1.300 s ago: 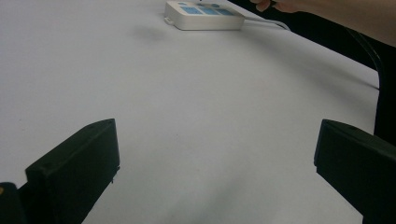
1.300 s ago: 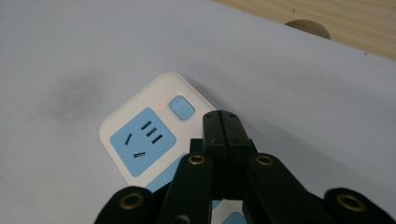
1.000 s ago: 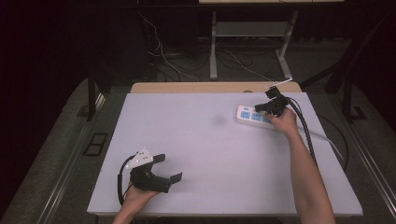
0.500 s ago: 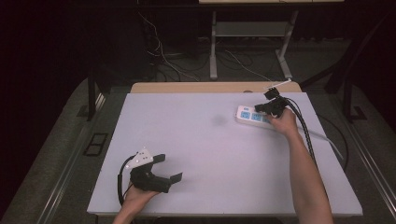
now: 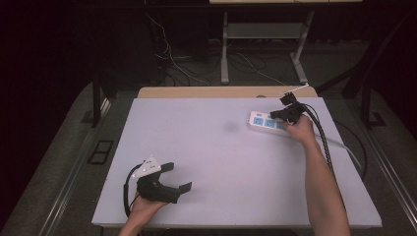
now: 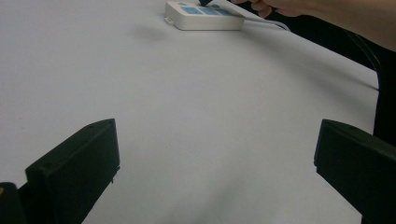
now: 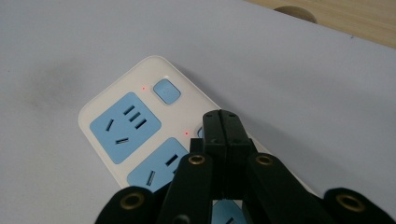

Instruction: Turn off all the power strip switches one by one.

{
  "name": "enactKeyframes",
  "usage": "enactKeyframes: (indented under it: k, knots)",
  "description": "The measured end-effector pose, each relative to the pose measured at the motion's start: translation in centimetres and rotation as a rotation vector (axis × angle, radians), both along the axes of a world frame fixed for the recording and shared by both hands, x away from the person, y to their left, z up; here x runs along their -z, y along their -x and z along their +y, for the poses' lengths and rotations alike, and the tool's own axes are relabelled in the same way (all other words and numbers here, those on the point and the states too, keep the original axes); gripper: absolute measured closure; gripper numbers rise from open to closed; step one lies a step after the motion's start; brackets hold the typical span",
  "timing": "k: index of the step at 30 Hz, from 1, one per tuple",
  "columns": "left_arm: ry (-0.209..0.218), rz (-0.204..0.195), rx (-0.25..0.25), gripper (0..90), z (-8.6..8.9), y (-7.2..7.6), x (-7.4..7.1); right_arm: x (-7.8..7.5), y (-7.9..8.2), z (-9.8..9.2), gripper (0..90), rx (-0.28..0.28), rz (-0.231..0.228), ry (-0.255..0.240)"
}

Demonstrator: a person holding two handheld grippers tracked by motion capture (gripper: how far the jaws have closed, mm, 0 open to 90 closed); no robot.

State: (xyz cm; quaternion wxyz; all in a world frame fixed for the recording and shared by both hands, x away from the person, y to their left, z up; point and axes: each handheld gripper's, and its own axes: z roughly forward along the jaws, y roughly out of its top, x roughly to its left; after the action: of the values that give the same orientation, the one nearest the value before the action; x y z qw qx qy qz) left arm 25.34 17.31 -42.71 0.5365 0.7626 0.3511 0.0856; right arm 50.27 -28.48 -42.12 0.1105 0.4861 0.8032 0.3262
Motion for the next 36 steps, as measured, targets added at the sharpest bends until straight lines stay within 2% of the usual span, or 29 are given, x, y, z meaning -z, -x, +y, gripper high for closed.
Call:
enactKeyframes:
  k: [4,9,17,22,23,24,25,26,27,30,36]
  knots:
    - [-0.002,0.000,-0.001,0.0,0.0,-0.1,0.0,0.1,0.1,-0.1,90.0,0.003,-0.010,-0.010]
    - [-0.001,0.004,-0.002,0.0,0.0,-0.1,0.1,0.2,0.0,-0.4,90.0,0.000,0.000,-0.036]
    - [0.001,0.004,-0.001,0.0,0.0,-0.1,0.1,0.1,-0.1,-0.3,90.0,0.015,0.011,-0.042]
    - [0.003,0.006,-0.001,0.0,0.0,-0.2,0.1,0.0,-0.1,-0.1,90.0,0.012,0.013,-0.021]
    - [0.001,0.006,-0.001,0.0,0.1,-0.2,0.1,-0.1,-0.1,0.0,90.0,0.011,0.014,-0.011]
    - [0.004,0.006,-0.003,0.0,0.1,-0.2,0.0,-0.3,-0.1,0.2,90.0,0.003,0.004,0.018]
    - [0.004,0.006,-0.002,0.0,0.1,-0.2,0.0,-0.3,-0.1,0.2,90.0,0.003,0.004,0.018]
    - [0.006,0.007,-0.003,0.0,0.1,-0.2,0.0,-0.5,0.0,0.2,90.0,0.001,-0.011,0.010]
    - [0.007,0.007,-0.004,0.0,0.1,-0.2,0.0,-0.9,-0.1,0.3,90.0,-0.004,-0.004,0.014]
    - [0.007,0.008,-0.004,0.0,0.1,-0.2,0.1,-1.8,-0.1,1.0,90.0,-0.042,-0.016,0.053]
    - [0.006,0.006,-0.002,0.0,0.1,-0.2,0.0,-3.1,-0.4,2.1,90.0,-0.065,-0.040,0.050]
